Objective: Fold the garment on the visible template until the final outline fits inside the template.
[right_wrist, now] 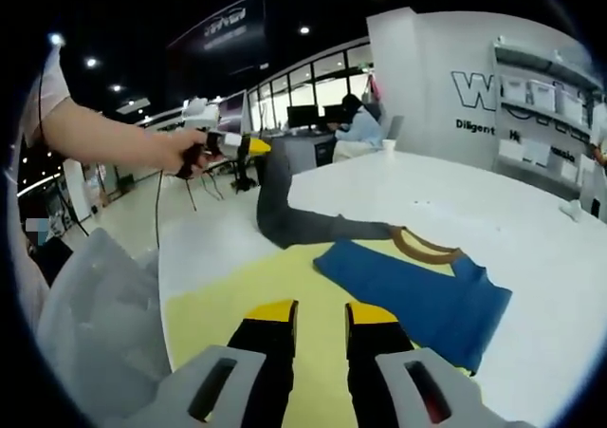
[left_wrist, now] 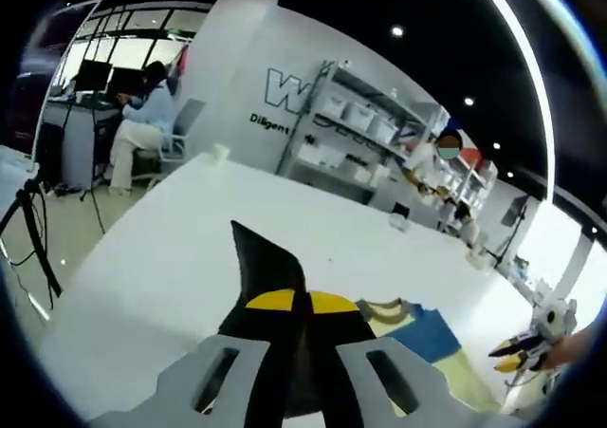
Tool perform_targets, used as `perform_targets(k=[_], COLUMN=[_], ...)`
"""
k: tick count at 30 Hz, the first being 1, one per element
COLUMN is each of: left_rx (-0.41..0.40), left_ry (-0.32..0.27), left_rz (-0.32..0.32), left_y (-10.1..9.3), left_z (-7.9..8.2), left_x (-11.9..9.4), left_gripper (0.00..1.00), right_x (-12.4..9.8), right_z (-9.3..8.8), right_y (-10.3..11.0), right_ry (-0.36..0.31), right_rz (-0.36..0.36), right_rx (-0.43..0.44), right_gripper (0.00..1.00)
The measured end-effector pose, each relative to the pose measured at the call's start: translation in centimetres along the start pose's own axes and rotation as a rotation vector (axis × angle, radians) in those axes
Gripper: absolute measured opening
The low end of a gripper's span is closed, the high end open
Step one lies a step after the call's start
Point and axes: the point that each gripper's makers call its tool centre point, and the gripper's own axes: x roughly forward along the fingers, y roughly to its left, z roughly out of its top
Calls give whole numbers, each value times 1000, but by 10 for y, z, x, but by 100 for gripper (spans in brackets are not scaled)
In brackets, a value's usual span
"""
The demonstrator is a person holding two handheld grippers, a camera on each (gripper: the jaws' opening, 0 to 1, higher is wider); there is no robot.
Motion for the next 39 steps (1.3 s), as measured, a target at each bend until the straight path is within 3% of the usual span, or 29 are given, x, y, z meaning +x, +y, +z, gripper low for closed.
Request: perform_targets(k=[11, 20, 35, 39], left_rx=[61, 97, 109, 132], left_ry=[21, 69, 142, 157], left_rz=[-161, -273, -435, -447], left_y=[-84, -144, -212, -223], left_z=[7, -14, -42, -50], left_x=[42, 66, 83, 92], left_gripper=[1, 1, 1, 1], right_x=[-14, -25, -42, -47], right_z=[-7, -13, -23, -26], right_y=[-13, -21, -33, -35], right_ry=[-13, -24, -30, -31], right_rz=[-14, -29, -48, -55], right_rx=[16, 34, 45, 55], right_gripper=[18, 21, 26, 26])
